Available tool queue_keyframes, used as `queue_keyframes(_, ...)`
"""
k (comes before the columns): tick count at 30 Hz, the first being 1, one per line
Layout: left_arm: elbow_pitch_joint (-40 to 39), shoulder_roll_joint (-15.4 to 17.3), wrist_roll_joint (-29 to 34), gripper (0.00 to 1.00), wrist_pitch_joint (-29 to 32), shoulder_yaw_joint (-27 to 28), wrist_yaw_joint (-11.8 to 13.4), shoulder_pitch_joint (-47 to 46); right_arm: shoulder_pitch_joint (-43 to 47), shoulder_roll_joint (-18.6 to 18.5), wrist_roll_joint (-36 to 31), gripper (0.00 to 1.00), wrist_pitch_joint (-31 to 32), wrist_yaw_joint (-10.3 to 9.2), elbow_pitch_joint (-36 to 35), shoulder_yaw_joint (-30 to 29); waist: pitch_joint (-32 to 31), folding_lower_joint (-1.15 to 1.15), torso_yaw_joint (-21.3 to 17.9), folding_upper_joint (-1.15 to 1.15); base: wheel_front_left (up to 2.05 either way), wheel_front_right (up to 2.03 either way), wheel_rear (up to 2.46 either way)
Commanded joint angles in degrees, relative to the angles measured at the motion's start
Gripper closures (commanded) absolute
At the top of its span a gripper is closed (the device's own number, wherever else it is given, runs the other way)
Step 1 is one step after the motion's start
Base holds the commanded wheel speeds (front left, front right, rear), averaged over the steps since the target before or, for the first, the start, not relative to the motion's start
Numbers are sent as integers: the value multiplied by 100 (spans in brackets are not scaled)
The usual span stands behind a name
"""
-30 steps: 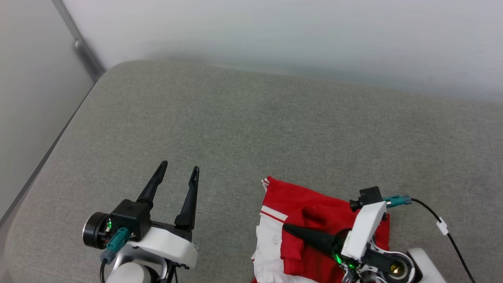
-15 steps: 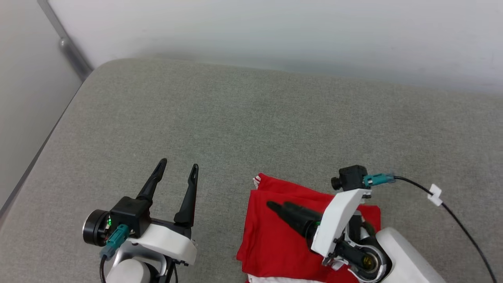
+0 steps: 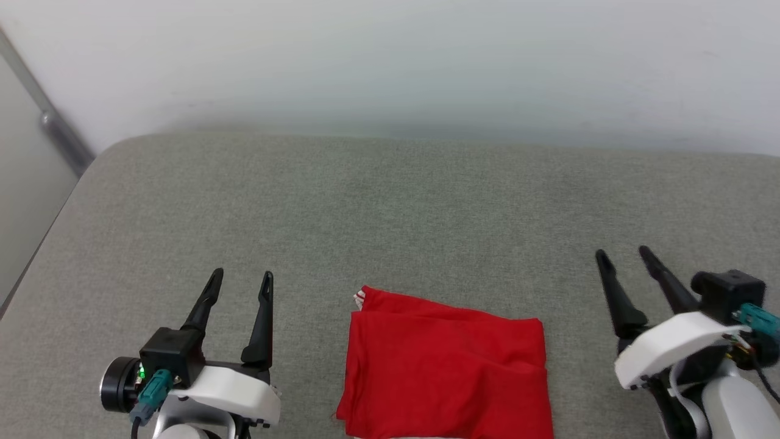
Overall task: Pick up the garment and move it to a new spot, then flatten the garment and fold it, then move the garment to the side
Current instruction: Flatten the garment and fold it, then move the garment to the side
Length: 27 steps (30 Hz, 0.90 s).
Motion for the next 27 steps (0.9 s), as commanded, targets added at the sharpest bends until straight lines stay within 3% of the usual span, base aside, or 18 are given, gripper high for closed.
queue_keyframes(1,-16,12,35,0,-29,71,45,93,212,63,-220,0,-67,-2,-213,-273,-131,0,-134,0,0,0,0)
queue_keyframes(4,-15,11,90,0,-27,166,86,213,620,229,-641,0,-121,-2,-751,-843,-254,0,-244,0,0,0,0)
queue_keyframes(8,-7,27,157,0,-27,301,80,372,1090,489,-1003,0,-16,-2,-1506,-1156,-381,0,-363,0,0,0,0)
queue_keyframes(17,104,-30,270,0,-27,451,45,691,1926,776,-1227,0,388,-2,-2366,-1113,-644,0,-403,0,0,0,0)
queue_keyframes(27,213,-107,363,0,-28,528,-65,697,2183,822,-1263,0,665,-2,-2712,-1117,-641,0,-395,0,0,0,0)
